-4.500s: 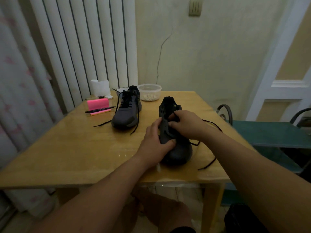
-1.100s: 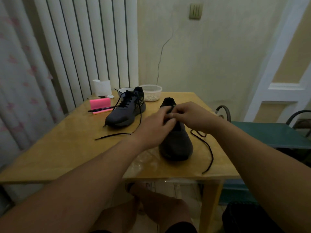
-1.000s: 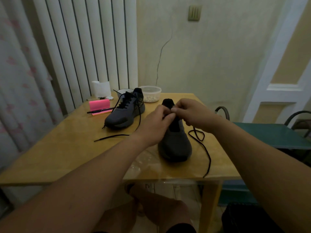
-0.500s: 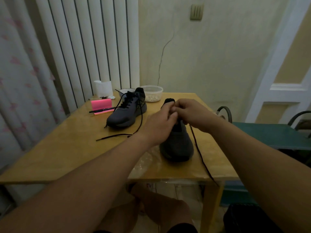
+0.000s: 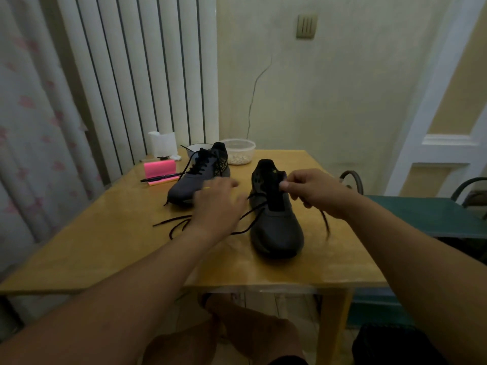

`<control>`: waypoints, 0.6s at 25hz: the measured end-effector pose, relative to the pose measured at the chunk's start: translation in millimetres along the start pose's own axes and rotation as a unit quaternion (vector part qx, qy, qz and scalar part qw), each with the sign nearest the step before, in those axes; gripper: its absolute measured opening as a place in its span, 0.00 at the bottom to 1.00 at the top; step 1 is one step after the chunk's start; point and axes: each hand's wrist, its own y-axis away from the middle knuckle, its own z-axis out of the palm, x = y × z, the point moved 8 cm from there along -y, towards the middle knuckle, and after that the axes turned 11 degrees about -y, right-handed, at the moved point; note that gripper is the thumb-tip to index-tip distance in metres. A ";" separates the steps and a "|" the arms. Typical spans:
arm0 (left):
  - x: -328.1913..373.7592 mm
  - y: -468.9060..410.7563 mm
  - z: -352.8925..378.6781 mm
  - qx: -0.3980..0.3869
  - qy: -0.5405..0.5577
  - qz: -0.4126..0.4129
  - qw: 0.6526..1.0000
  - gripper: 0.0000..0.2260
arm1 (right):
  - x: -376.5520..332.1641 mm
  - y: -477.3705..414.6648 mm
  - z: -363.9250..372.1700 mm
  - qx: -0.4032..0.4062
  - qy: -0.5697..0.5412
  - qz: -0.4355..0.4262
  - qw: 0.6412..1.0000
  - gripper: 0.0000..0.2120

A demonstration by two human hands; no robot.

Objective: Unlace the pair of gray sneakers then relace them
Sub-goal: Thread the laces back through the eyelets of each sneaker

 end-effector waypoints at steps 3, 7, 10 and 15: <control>69.0 0.4 7.0 -0.081 0.137 0.105 0.982 0.15 | -18.4 -9.3 15.9 -0.005 -0.051 -0.026 0.998 0.09; 35.6 -2.6 3.5 -0.059 0.255 0.009 0.965 0.18 | -1.7 4.1 -2.6 -0.031 -0.160 0.021 0.986 0.10; 0.3 1.0 7.3 -0.044 0.201 -0.029 0.978 0.20 | 16.6 22.0 -13.1 -0.086 -0.283 0.064 0.953 0.10; 9.8 9.2 16.6 -0.071 0.111 0.019 0.991 0.20 | 14.4 26.5 -13.3 -0.102 -0.475 0.041 0.873 0.16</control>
